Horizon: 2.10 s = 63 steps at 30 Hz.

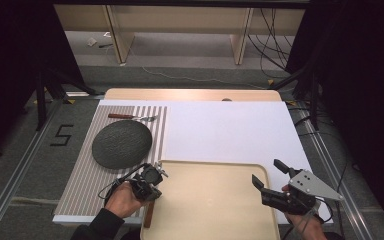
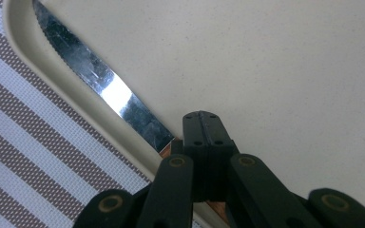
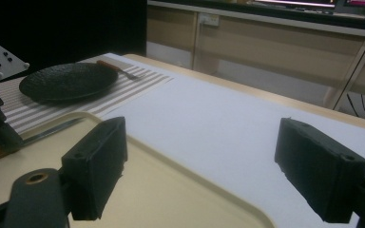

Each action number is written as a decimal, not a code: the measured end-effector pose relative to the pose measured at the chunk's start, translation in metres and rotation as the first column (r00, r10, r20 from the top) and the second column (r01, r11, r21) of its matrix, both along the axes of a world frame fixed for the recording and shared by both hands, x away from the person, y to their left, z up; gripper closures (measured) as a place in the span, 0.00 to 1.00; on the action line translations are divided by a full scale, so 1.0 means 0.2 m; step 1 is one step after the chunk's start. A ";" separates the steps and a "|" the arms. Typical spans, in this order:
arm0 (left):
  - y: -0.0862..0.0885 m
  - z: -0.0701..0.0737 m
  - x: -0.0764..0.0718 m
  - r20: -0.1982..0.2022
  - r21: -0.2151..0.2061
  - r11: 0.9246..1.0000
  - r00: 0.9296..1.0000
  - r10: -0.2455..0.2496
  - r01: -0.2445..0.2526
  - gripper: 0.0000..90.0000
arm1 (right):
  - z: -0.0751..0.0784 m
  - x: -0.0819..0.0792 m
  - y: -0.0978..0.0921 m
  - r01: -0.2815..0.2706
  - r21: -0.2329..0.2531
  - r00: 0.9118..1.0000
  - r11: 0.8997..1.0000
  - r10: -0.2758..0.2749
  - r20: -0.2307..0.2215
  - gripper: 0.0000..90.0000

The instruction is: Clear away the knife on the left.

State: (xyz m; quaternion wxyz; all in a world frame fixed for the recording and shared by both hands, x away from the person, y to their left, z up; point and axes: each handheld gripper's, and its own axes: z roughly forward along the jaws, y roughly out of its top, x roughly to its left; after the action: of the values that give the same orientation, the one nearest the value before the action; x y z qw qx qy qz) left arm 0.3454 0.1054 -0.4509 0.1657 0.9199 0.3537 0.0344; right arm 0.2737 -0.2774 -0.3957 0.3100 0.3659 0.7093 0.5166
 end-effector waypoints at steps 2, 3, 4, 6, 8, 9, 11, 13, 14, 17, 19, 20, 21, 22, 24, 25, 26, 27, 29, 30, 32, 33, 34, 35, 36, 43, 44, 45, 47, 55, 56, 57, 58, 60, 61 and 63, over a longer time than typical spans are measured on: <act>0.01 0.00 0.00 -0.003 -0.002 1.000 1.000 0.005 -0.005 0.99 | 0.00 0.00 0.00 0.000 0.000 1.000 1.000 0.000 0.000 0.21; 0.01 0.00 0.00 -0.003 -0.003 1.000 1.000 0.005 -0.005 0.99 | 0.00 0.00 0.00 0.000 0.000 1.000 1.000 0.000 -0.001 0.21; 0.01 0.00 0.00 -0.003 -0.002 1.000 1.000 0.004 -0.004 0.99 | 0.00 0.00 0.00 0.000 0.000 1.000 1.000 0.000 -0.001 0.21; 0.02 0.00 0.00 -0.004 -0.007 1.000 1.000 0.008 -0.008 0.99 | 0.00 0.00 0.00 0.000 0.000 1.000 1.000 0.000 0.001 0.21; 0.02 0.01 0.00 -0.005 -0.010 1.000 1.000 0.013 -0.013 0.99 | 0.00 0.00 0.00 0.001 0.000 1.000 1.000 -0.001 0.000 0.21; 0.02 0.01 0.00 -0.004 -0.012 1.000 1.000 0.013 -0.013 0.99 | 0.00 0.00 0.00 0.000 0.000 1.000 1.000 0.000 0.000 0.21; 0.03 0.01 0.00 -0.003 -0.014 1.000 1.000 0.015 -0.015 0.99 | 0.00 0.00 0.00 0.000 0.000 1.000 1.000 0.000 0.000 0.21; 0.03 0.01 0.00 0.001 -0.014 1.000 1.000 0.016 -0.016 0.99 | 0.00 0.00 0.00 0.000 0.000 1.000 1.000 0.000 0.000 0.21; 0.03 0.01 0.00 0.003 -0.017 1.000 1.000 0.016 -0.016 0.99 | 0.00 0.00 0.00 0.000 0.000 1.000 1.000 0.000 0.000 0.21; 0.03 0.02 0.00 -0.005 -0.052 0.999 1.000 0.014 -0.015 0.89 | 0.00 0.00 0.00 0.000 0.000 1.000 1.000 0.000 0.001 0.21; 0.03 0.03 -0.01 -0.004 -0.085 0.996 1.000 0.017 -0.017 0.80 | 0.00 0.00 0.00 0.001 0.000 1.000 1.000 -0.001 0.001 0.21; 0.03 0.03 -0.01 0.002 -0.092 0.996 1.000 0.011 -0.011 0.74 | 0.00 0.00 0.00 0.001 0.000 1.000 1.000 -0.001 0.001 0.21; 0.02 0.03 -0.01 0.007 -0.103 0.995 1.000 0.017 -0.017 0.69 | 0.00 0.00 0.00 0.000 0.000 1.000 1.000 0.000 0.001 0.21; 0.02 0.03 -0.02 0.012 -0.104 0.994 1.000 0.012 -0.011 0.64 | 0.00 0.00 0.00 0.000 0.000 1.000 1.000 0.000 0.000 0.21; 0.02 0.04 -0.02 0.019 -0.116 0.993 1.000 0.014 -0.011 0.55 | 0.00 0.00 0.00 0.000 0.000 1.000 1.000 0.000 0.000 0.21; 0.02 0.04 -0.02 0.021 -0.120 0.993 1.000 0.010 -0.007 0.52 | 0.00 0.00 0.00 0.001 0.000 1.000 1.000 -0.001 0.001 0.21; 0.01 0.04 -0.03 0.023 -0.130 0.992 1.000 0.010 -0.007 0.49 | 0.00 0.00 0.00 0.000 0.000 1.000 1.000 0.000 0.001 0.21; 0.01 0.05 -0.03 0.028 -0.133 0.991 1.000 0.012 -0.008 0.44 | 0.00 0.00 0.00 0.000 0.000 1.000 1.000 0.000 0.001 0.21; 0.00 0.06 -0.04 0.035 -0.144 0.990 0.999 0.014 -0.009 0.37 | 0.00 0.00 0.00 0.001 0.000 1.000 1.000 -0.001 0.001 0.21; 0.00 0.06 -0.04 0.033 -0.153 0.988 0.999 0.016 -0.010 0.34 | 0.00 0.00 0.00 0.001 0.001 1.000 1.000 -0.001 0.001 0.21; -0.01 0.07 -0.05 0.038 -0.166 0.986 0.999 0.017 -0.010 0.28 | 0.00 0.00 0.00 0.001 0.000 1.000 1.000 -0.001 0.001 0.21; -0.01 0.07 -0.05 0.038 -0.170 0.985 0.999 0.017 -0.010 0.25 | 0.00 0.00 0.00 0.001 0.000 1.000 1.000 -0.001 0.002 0.21; -0.01 0.07 -0.05 0.038 -0.175 0.984 0.999 0.020 -0.013 0.24 | 0.00 0.00 0.00 0.000 0.000 1.000 1.000 0.000 0.001 0.21; -0.02 0.07 -0.05 0.039 -0.178 0.984 0.999 0.023 -0.016 0.21 | 0.00 0.00 0.00 0.000 0.000 1.000 1.000 0.000 0.001 0.21; -0.02 0.08 -0.05 0.042 -0.184 0.983 0.999 0.020 -0.012 0.19 | 0.00 0.00 0.00 0.000 0.000 1.000 1.000 0.000 0.001 0.21; -0.02 0.10 -0.06 0.080 -0.242 0.970 0.997 0.020 0.000 0.17 | 0.00 0.00 0.00 0.000 0.000 1.000 1.000 0.000 0.001 0.21; -0.01 0.10 -0.06 0.090 -0.249 0.968 0.996 0.019 0.004 0.17 | 0.00 0.00 0.00 0.000 0.000 1.000 1.000 0.000 0.001 0.21; -0.01 0.11 -0.06 0.100 -0.253 0.967 0.995 0.020 0.006 0.17 | 0.00 0.00 0.00 0.000 0.000 1.000 1.000 0.000 0.001 0.21; -0.01 0.12 -0.07 0.115 -0.283 0.959 0.993 0.029 0.005 0.17 | 0.00 0.00 0.00 0.000 0.001 1.000 1.000 0.000 0.001 0.21; 0.00 0.15 -0.09 0.184 -0.356 0.934 0.982 0.032 0.037 0.15 | 0.00 0.00 0.00 0.000 0.001 1.000 1.000 0.000 0.001 0.21; 0.00 0.16 -0.09 0.191 -0.363 0.931 0.981 0.034 0.039 0.15 | 0.00 0.00 0.00 0.000 0.001 1.000 1.000 0.000 0.001 0.21; 0.00 0.16 -0.10 0.200 -0.370 0.928 0.979 0.039 0.039 0.14 | 0.00 0.00 0.00 0.000 0.001 1.000 1.000 0.000 0.001 0.21; 0.00 0.17 -0.10 0.210 -0.377 0.925 0.977 0.039 0.044 0.14 | 0.00 0.00 0.00 0.000 0.001 1.000 1.000 0.000 0.001 0.21; 0.00 0.18 -0.11 0.230 -0.400 0.915 0.972 0.049 0.049 0.13 | 0.00 0.00 0.00 0.000 0.001 1.000 1.000 0.000 0.001 0.21; 0.01 0.19 -0.11 0.246 -0.418 0.907 0.968 0.057 0.052 0.13 | 0.00 0.00 0.00 0.000 0.001 1.000 1.000 0.000 0.001 0.21; 0.01 0.20 -0.12 0.279 -0.439 0.896 0.958 0.066 0.066 0.12 | 0.00 0.00 0.00 0.000 0.001 1.000 1.000 0.000 0.001 0.21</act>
State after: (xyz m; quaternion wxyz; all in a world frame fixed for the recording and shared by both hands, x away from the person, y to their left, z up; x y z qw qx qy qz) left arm 0.3207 0.1075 -0.4107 0.4206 0.8431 0.3241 0.0856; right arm 0.2737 -0.2778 -0.3955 0.3101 0.3659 0.7088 0.5172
